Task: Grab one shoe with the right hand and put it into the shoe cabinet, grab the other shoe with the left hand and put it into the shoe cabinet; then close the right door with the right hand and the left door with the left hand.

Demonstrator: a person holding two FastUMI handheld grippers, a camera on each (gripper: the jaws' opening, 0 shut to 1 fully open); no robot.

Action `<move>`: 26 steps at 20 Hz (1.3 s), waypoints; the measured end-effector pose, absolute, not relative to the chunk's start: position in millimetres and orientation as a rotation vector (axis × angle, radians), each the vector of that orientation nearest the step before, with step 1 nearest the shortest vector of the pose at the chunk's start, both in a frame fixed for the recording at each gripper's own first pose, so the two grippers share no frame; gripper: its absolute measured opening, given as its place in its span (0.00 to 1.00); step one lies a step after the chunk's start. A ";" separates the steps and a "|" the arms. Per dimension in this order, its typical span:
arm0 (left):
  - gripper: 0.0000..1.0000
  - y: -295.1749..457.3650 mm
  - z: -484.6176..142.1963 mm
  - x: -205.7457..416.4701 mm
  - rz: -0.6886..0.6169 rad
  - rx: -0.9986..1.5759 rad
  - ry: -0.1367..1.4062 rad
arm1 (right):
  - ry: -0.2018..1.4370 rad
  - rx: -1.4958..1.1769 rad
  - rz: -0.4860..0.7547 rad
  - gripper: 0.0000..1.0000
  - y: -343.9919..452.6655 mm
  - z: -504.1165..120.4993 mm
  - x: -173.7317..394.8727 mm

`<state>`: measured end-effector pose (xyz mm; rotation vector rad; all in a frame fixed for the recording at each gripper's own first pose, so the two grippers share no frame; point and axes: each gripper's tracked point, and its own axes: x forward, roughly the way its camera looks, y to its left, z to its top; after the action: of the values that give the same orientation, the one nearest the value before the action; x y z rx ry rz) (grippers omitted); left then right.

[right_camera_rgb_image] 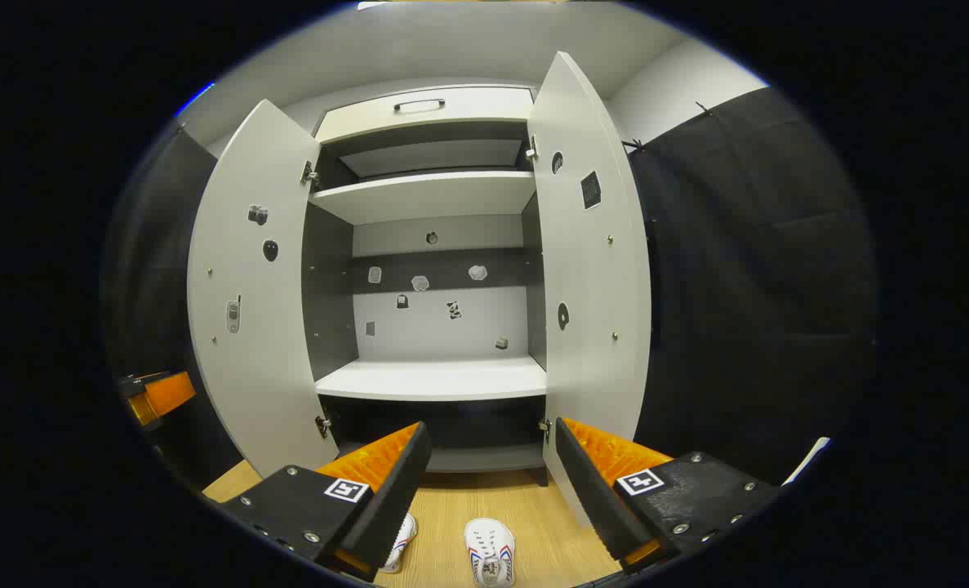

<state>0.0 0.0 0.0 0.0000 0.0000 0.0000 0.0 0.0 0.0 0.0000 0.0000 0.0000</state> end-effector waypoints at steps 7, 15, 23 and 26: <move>0.96 16.5 14.5 -10.6 0.023 0.035 -0.025 | -0.039 -0.014 -0.004 0.94 -9.0 20.9 -12.0; 0.99 13.5 19.4 2.4 0.000 0.033 -0.018 | -0.068 -0.097 -0.037 0.94 -24.3 34.2 -12.5; 0.97 -0.4 30.7 23.8 -0.032 0.023 -0.036 | -0.115 -0.186 -0.044 0.95 -26.3 76.6 9.6; 0.97 -2.7 24.7 30.9 -0.032 0.017 -0.031 | -0.158 -0.185 -0.010 0.94 -11.3 95.1 11.7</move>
<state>30.9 -2.7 24.7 0.0166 -0.0310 -0.0322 11.7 -11.3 95.1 -0.1846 -0.1580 -0.0096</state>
